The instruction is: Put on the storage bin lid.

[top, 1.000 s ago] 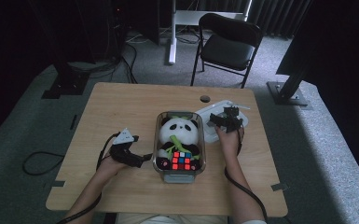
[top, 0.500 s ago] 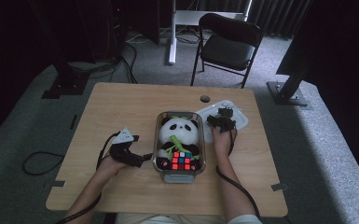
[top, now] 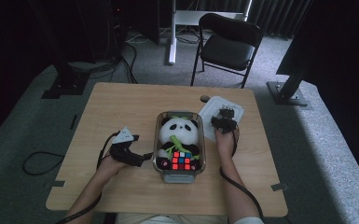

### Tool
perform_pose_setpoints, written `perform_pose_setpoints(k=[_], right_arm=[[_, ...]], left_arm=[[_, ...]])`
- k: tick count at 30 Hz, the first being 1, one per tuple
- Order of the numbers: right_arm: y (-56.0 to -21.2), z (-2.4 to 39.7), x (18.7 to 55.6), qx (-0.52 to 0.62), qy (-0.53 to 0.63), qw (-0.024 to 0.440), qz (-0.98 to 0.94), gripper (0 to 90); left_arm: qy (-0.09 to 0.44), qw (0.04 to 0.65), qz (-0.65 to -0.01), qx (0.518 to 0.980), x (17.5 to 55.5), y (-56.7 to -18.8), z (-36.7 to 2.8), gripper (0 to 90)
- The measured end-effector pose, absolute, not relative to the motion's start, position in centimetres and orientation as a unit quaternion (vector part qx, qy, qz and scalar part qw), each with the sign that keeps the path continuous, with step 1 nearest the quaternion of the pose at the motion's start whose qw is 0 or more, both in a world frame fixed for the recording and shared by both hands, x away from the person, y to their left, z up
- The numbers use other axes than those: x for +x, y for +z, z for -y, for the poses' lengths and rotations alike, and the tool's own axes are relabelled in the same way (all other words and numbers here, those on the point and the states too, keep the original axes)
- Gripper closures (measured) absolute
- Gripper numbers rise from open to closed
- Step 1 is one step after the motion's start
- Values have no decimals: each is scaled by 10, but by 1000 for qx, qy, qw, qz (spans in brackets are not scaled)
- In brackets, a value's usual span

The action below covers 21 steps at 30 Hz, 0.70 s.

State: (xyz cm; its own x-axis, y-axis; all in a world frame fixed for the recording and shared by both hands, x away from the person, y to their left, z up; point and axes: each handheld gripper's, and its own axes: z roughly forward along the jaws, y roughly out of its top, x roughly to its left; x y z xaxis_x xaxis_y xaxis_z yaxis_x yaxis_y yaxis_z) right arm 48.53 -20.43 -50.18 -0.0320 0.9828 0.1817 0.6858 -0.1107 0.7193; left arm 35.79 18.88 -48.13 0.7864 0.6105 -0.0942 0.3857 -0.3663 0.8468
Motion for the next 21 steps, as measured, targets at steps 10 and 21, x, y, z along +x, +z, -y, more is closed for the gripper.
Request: perform_pose_setpoints(k=[10,21], right_arm=[[-495,215,476,642,357,196,-650,635],[-497,228,449,596,342,187,-702,623]], left_arm=[[117,477,-306,816,358,-480,-189,4],[121,478,-308,813,358,-479,-189,5]])
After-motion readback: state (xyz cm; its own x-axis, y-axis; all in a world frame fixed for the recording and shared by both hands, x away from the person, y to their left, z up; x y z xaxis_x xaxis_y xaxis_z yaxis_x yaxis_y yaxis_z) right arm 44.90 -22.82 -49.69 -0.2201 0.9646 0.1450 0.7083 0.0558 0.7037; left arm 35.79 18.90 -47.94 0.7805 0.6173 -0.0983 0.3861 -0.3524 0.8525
